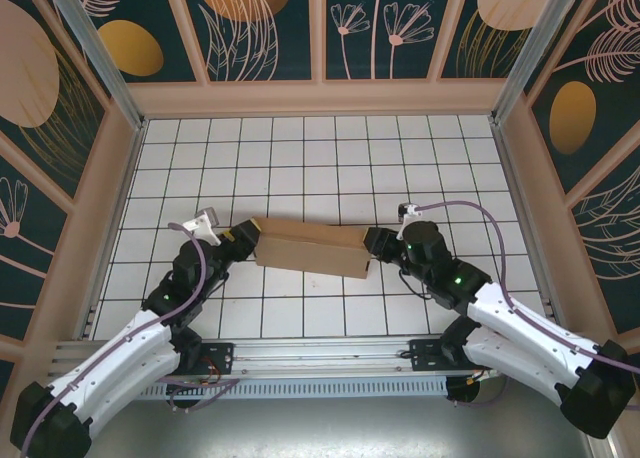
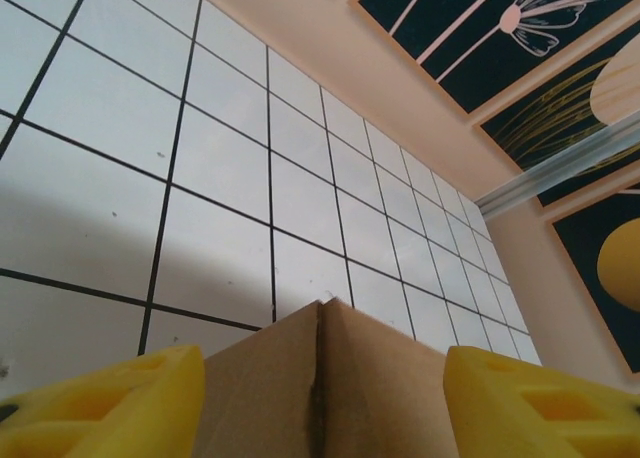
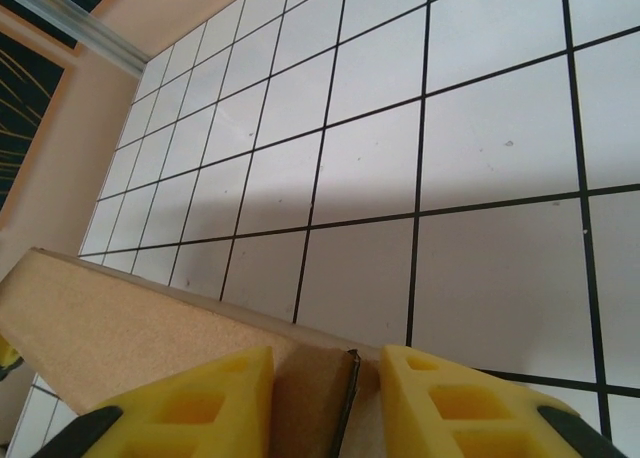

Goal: Fold the paper box

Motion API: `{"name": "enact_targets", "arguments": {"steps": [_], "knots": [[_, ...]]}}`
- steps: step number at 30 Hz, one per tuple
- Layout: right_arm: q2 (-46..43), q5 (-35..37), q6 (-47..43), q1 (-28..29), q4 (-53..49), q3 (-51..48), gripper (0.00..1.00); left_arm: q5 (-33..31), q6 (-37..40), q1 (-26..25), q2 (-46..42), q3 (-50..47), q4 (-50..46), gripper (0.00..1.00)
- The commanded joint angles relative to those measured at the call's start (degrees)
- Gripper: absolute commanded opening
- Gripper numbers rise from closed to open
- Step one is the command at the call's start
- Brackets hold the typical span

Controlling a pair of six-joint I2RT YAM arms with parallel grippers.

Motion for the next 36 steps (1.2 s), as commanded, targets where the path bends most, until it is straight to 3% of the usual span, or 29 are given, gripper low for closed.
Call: {"name": "enact_targets", "arguments": {"steps": [1, 5, 8, 11, 14, 19, 29, 36], "knots": [[0.9, 5.2, -0.3, 1.1, -9.9, -1.1, 0.33, -0.7, 3.6, 1.7, -1.4, 4.6, -4.4, 0.66], [0.8, 5.7, -0.6, 1.2, -9.8, -1.1, 0.33, 3.7, 5.1, 5.9, -1.8, 6.9, -5.0, 0.63], [0.7, 6.0, -0.8, 1.2, -9.6, -1.2, 0.33, 11.2, 5.7, 9.4, 0.3, 7.5, -3.7, 0.57], [0.9, 6.2, -1.0, 1.2, -9.4, -1.5, 0.33, 18.9, 5.4, 9.6, 3.5, 6.7, 0.0, 0.54], [1.2, 6.0, -0.9, 1.2, -8.7, -1.9, 0.33, 22.6, 3.6, 9.6, 5.3, 4.6, 3.9, 0.51], [1.5, 5.0, -1.2, 1.2, -7.5, -2.6, 0.32, 22.2, 3.2, 9.6, 5.8, 1.8, 5.2, 0.48], [1.5, 5.2, -2.5, 1.3, -6.3, -6.0, 0.32, 18.4, -3.4, 9.6, 5.0, -7.7, 6.9, 0.28], [3.5, 14.7, 2.6, 5.2, -5.8, -10.1, 0.19, 16.8, -4.0, 9.6, 4.8, -9.1, 4.3, 0.13]]}}
